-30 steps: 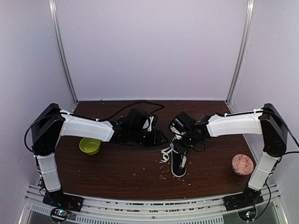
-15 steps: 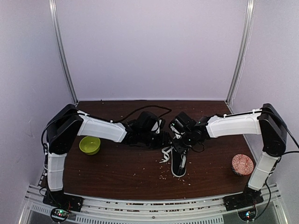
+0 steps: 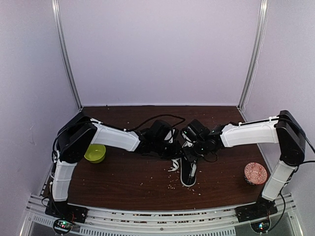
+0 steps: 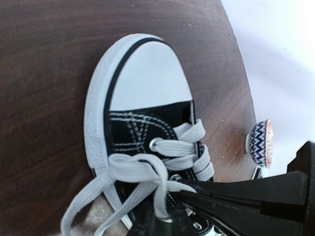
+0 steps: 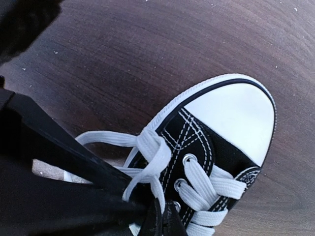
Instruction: Tie the shoes
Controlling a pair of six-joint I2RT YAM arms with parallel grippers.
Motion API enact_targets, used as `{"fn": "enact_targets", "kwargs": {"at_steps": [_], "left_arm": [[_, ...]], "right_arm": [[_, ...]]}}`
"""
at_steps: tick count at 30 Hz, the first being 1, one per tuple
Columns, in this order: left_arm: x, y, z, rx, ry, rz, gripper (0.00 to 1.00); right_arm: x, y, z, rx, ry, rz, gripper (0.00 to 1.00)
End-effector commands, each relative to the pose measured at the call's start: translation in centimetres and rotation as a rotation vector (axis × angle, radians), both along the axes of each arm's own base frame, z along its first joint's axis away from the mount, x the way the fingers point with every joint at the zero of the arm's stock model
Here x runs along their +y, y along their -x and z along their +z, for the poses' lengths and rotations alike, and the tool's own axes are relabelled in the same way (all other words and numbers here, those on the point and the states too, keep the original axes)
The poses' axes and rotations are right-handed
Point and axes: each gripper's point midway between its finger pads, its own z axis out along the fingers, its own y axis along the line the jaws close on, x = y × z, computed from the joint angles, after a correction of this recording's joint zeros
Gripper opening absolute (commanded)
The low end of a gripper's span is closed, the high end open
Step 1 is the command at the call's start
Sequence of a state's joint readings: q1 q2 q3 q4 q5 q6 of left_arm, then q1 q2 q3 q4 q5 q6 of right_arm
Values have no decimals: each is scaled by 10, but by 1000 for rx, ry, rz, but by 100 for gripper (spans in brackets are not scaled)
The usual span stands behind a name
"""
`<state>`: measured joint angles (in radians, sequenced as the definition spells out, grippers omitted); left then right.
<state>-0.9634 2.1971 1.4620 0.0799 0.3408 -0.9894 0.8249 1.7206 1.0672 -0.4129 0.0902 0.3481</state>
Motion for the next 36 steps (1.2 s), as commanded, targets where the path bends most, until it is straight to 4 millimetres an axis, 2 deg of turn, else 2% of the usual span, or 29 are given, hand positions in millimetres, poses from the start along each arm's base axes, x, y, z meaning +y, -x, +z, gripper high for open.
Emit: {"fn": "enact_targets", "kwargs": {"at_steps": [1,2,4,7,9,11,15,19,21,23,29,32,34,36], "left_arm": [[-12,-2,8,-18,41,-11,4],[-10,-3,9,-26,37,2,0],[1,-3,13,-52,37,43,0],[26,-6,30,-108,59,139,0],[41,-4,37,-123,60,181,0],[46,1,41,-118,67,178,0],[50,15,28,-64,61,150,0],[60,24,10,-29,39,152,0],[64,26,4,-22,27,151,0],[67,28,1,-20,18,153,0],[80,32,-1,-33,-4,168,1],[83,33,6,-53,-16,152,15],[85,35,12,-72,-27,139,26],[89,34,21,-104,-47,130,34]], "right_arm": [[-8,-4,19,-65,-36,-61,0],[-13,-5,22,-80,-40,-87,0],[-25,-5,30,-120,-57,-158,0],[-60,-3,45,-215,-78,-328,0],[-84,4,47,-247,-129,-464,0],[-104,14,43,-258,-181,-573,0],[-128,37,16,-225,-262,-702,3],[-136,53,-7,-162,-287,-738,18],[-139,58,-9,-149,-283,-739,24],[-143,60,-6,-154,-279,-735,33],[-165,60,13,-202,-303,-755,45],[-166,57,21,-215,-358,-708,59],[-155,55,30,-216,-409,-616,70],[-148,54,41,-229,-431,-550,74]]}}
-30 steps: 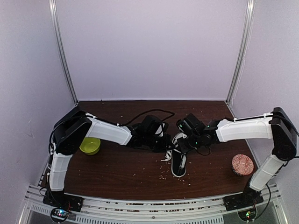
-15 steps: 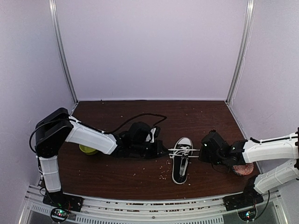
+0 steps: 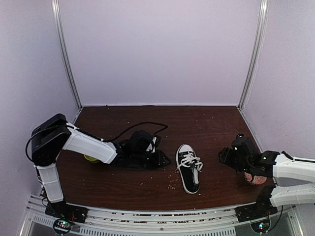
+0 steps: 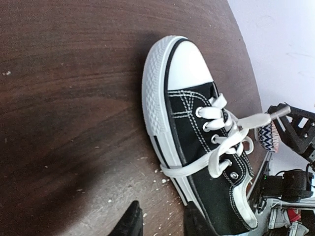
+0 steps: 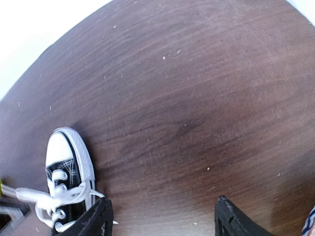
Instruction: Tie the shoes
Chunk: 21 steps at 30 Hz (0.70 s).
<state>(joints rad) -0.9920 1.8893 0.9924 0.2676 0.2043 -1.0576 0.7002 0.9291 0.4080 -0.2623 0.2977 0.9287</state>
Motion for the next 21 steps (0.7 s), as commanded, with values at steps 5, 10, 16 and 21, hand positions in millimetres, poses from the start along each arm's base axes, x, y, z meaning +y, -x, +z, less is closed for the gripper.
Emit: {"fn": "enact_targets", "kwargs": {"at_steps": [5,10,16,21], "left_arm": [[7,-11,38,-148,-81,-64,48],[-31,-9,52,-180,-81,-251,54],[-68,-16,60,-264,-115,-412,60],[-86,-11,48,-255,-155,-506,61]], "right_arm": [[12,-1,19,-49,44,225,82],[33,-10,4,18,-17,327,75],[56,-19,-25,104,-12,426,66],[75,-21,-42,147,-35,525,63]]}}
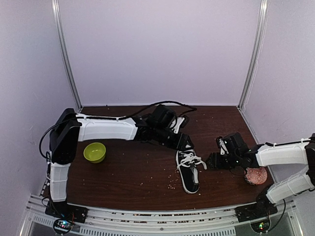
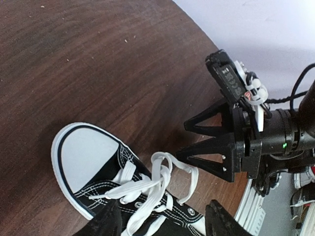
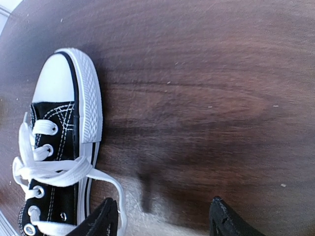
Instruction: Tie the shoes
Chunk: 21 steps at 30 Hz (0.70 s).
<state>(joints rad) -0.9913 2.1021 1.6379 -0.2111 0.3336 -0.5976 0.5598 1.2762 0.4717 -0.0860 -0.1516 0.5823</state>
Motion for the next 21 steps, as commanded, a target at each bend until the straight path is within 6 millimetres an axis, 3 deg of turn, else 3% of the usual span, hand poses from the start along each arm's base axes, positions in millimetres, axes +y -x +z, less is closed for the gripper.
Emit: {"fn": "enact_targets", "kwargs": {"at_steps": [1,5,14,18,21], "left_arm": [[-6,21,-24,13,-89,-142,61],[-15,24,-37,38,-106,-171,64],[-30,25,-47,74,-95,-192,64],[-33,22,-58,92,-115,-172,62],[-35,19,-63,99,-127,-164,55]], "right_arm": [[28,-10,7,-26,-75,121,63],[35,-12,-2,-8,-81,156,62],[49,-19,-13,13,-100,196,59],[55,-23,-16,14,-112,212,54],[63,-24,-14,7,-148,236,48]]}}
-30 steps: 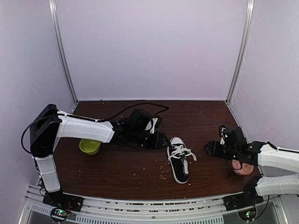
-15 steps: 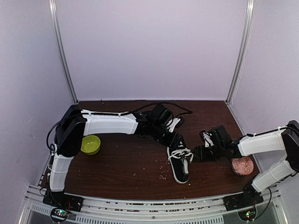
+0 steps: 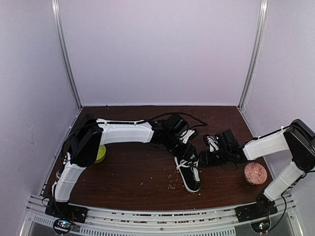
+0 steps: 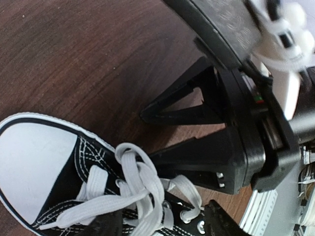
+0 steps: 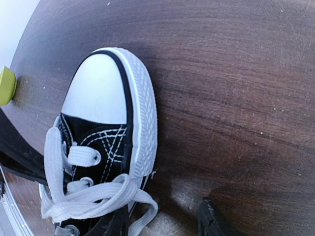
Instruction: Tie the shoes
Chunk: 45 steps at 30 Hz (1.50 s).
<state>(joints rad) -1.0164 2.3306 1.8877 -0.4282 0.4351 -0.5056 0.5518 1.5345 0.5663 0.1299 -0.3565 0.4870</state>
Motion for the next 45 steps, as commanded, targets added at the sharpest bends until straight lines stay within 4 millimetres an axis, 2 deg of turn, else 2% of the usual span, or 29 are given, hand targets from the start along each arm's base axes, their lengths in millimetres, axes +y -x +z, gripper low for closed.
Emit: {"fn": "enact_targets", "kwargs": {"at_steps": [1,4,7,9,12,14,17,19,24,27,31,33,35,41,43,45], "left_arm": [[-9,-2,-4,4,1,-2,50],[-6,-5,-6,-6,-16,12,37],[-2,-9,-6,-22,-34,39,20],[2,-12,1,-46,-36,61,10],[10,-18,14,-89,-28,105,0],[17,-23,26,-120,-19,148,0],[34,-28,48,-177,11,227,0],[51,-30,61,-204,29,288,0],[97,-23,64,-150,59,421,0],[116,-13,50,-92,48,458,0],[134,-2,34,-59,22,476,0],[135,1,36,-79,39,448,0],[130,5,40,-92,61,395,0],[109,11,56,-114,152,278,0],[108,11,58,-125,151,268,0],[107,11,60,-133,154,262,0]], "right_arm": [[13,0,-4,14,-47,49,45],[22,-1,0,6,-87,77,40],[28,-3,1,2,-113,96,35],[32,-4,1,4,-127,104,25],[34,-6,-1,7,-132,107,11],[32,-8,-1,3,-128,94,0],[22,-10,-1,-14,-95,44,0],[8,-12,-3,-19,-42,-18,0],[-15,0,-3,-8,6,-94,0],[-26,14,-8,11,25,-112,0],[-32,30,-7,33,13,-116,0],[-29,35,1,14,-1,-89,0],[-20,38,20,-39,-26,-37,0],[0,28,89,-240,-37,92,44],[10,24,106,-285,-38,145,53],[22,21,116,-313,-36,208,57]]}}
